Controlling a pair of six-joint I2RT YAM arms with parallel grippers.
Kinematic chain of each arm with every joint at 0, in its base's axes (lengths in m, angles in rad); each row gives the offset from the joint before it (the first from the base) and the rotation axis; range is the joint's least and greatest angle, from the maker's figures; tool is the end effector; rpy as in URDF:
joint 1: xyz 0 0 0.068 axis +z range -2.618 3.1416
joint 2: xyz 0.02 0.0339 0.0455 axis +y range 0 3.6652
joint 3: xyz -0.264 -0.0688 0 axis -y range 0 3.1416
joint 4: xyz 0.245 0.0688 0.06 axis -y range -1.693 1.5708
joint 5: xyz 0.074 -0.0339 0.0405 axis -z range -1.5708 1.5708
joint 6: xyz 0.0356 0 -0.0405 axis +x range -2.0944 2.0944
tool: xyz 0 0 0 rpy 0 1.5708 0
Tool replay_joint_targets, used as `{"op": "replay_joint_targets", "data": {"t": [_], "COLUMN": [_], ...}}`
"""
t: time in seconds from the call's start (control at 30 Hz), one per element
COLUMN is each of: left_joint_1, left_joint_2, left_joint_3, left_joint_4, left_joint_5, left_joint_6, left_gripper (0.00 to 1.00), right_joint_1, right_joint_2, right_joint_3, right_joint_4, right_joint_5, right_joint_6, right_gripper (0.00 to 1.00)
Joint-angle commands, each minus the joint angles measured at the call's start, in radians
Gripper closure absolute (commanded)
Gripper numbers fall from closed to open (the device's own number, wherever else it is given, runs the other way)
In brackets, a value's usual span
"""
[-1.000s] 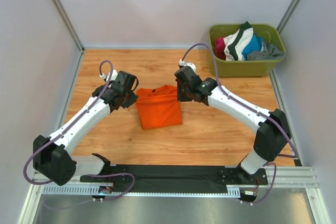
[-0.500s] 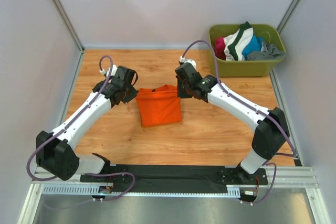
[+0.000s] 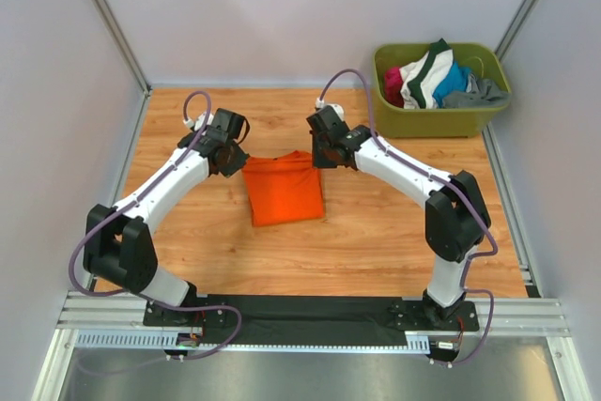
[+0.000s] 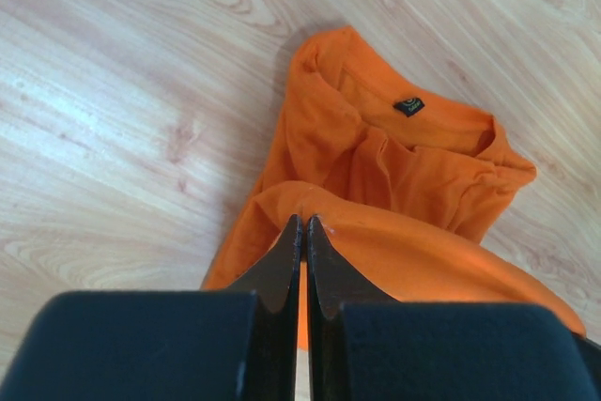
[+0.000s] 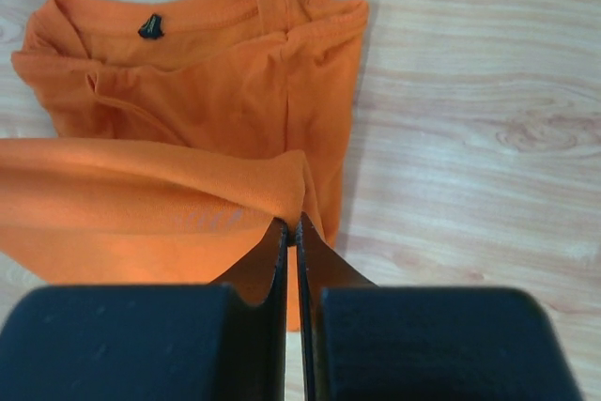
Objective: Fold and stack the t-shirts
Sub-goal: Fold the tshirt
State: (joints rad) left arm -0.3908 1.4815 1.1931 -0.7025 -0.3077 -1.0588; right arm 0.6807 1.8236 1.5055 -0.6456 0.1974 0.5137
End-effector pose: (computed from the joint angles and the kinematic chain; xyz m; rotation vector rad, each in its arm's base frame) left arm 0.2885 -0.1072 0.2740 -0.9298 2.3263 -0.2045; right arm 0.3150 0.2461 0.2600 -0.1324 2.5200 0.2377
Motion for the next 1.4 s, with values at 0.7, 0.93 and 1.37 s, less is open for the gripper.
{"op": "replay_joint_targets", "data": {"t": [0.7,0.93,1.37], "left_joint_1": [0.124,0.125,0.125], "left_joint_2": [0.292,0.22,0.161], "left_joint_3": [0.172,0.154,0.138], "left_joint_4": [0.123,0.124,0.123], "left_joint_5": [0.065,0.071,0.07], "left_joint_6": [0.071,0.077,0.074], "left_gripper": [1.0,1.0,1.0], "right_joint_1": [-0.118,-0.118,-0.116], "right_joint_2": [0.263,0.201,0.195], "right_joint_3": [0.271,0.242,0.266], "right_joint_4": [0.035,0.058,0.04], "right_joint_5": [-0.027,-0.053,-0.024], "right_joint_6": [-0.069,-0.069,-0.098], "right_gripper": [1.0,1.0,1.0]}}
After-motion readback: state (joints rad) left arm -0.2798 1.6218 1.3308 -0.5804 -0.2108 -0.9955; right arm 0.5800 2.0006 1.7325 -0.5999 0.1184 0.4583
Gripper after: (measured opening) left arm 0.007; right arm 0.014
